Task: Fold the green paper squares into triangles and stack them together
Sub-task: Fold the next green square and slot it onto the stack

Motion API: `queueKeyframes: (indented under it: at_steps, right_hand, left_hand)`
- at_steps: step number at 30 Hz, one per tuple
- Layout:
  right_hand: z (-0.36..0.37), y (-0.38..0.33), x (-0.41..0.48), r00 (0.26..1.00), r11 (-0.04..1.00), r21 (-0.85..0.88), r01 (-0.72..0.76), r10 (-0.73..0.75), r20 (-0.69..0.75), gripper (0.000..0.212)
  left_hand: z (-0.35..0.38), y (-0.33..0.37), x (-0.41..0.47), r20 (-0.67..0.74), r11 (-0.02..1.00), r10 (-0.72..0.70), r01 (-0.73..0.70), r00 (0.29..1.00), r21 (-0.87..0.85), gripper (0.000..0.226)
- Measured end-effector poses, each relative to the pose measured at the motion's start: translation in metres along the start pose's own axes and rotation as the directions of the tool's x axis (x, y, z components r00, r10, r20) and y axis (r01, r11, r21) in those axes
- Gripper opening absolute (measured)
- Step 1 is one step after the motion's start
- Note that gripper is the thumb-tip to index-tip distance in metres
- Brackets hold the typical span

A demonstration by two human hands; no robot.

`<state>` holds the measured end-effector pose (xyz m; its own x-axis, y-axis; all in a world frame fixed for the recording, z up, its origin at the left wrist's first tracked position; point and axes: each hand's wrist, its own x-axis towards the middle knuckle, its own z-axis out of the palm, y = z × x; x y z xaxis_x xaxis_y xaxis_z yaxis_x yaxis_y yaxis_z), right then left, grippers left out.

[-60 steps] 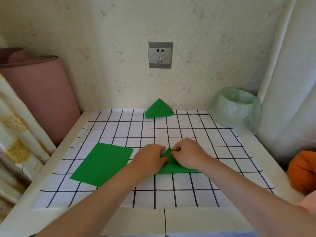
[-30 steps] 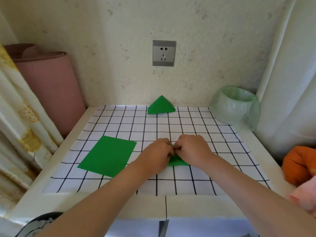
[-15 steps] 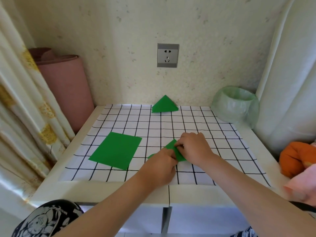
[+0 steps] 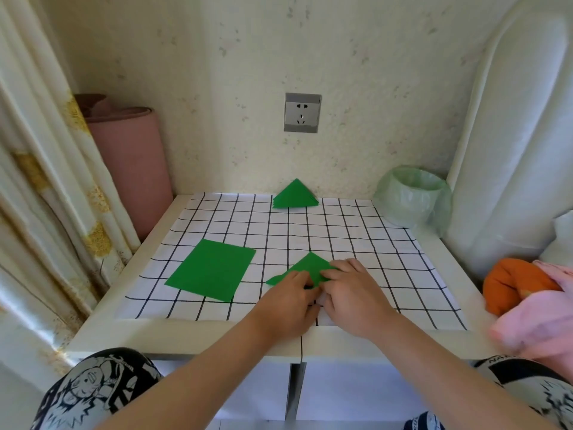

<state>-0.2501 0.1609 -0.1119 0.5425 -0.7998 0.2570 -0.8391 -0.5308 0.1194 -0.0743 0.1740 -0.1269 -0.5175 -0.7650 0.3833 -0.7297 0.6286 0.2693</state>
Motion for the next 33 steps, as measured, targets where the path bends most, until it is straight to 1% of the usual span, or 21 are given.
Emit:
queueKeyframes:
  at_steps: [3,5,8,12,15,18,20,26,29,32,33]
  right_hand:
    - [-0.001,-0.003,-0.009,1.000,1.000,0.000,-0.009,0.009,-0.012,0.042]
    - [0.001,-0.002,-0.012,1.000,1.000,-0.006,-0.003,0.003,0.006,0.045]
    - [0.004,-0.002,-0.013,1.000,0.999,-0.019,-0.026,0.026,0.015,0.052]
    - [0.005,-0.003,-0.013,0.998,0.998,-0.026,-0.050,0.051,0.021,0.050]
    - [0.005,-0.003,-0.013,0.998,0.998,-0.010,-0.063,0.063,0.023,0.053]
    - [0.006,-0.004,-0.012,0.997,0.997,-0.007,-0.079,0.079,0.018,0.056]
    - [0.007,-0.004,-0.010,0.997,0.997,-0.011,-0.080,0.080,0.010,0.057]
    - [0.012,-0.002,-0.008,0.996,0.996,-0.012,-0.086,0.086,-0.008,0.052]
    - [0.013,-0.002,-0.008,0.996,0.996,0.011,-0.090,0.090,-0.009,0.053]
    - [0.012,-0.002,-0.009,0.996,0.995,0.040,-0.091,0.092,-0.015,0.054]
    - [0.012,-0.002,-0.009,0.996,0.995,0.045,-0.092,0.093,-0.018,0.054]
  left_hand:
    - [-0.002,0.000,-0.001,0.016,1.000,-0.014,0.014,1.000,0.022,0.022]
    - [-0.003,0.002,-0.001,0.033,0.998,-0.032,0.030,0.999,0.048,0.025]
    - [-0.007,0.007,-0.002,0.068,0.991,-0.092,0.085,0.993,0.099,0.029]
    - [-0.019,0.005,-0.003,0.108,0.970,-0.168,0.145,0.980,0.192,0.028]
    - [-0.028,-0.001,-0.007,0.141,0.956,-0.214,0.178,0.967,0.232,0.028]
    - [-0.035,-0.008,-0.014,0.158,0.935,-0.283,0.236,0.946,0.264,0.032]
    - [-0.039,-0.013,-0.020,0.168,0.918,-0.338,0.285,0.926,0.275,0.032]
    - [-0.047,-0.013,-0.030,0.166,0.876,-0.441,0.383,0.882,0.293,0.025]
    - [-0.049,-0.010,-0.030,0.142,0.857,-0.466,0.406,0.873,0.318,0.027]
    - [-0.051,-0.007,-0.028,0.139,0.822,-0.497,0.413,0.856,0.392,0.031]
    - [-0.052,-0.007,-0.028,0.117,0.814,-0.496,0.414,0.860,0.406,0.033]
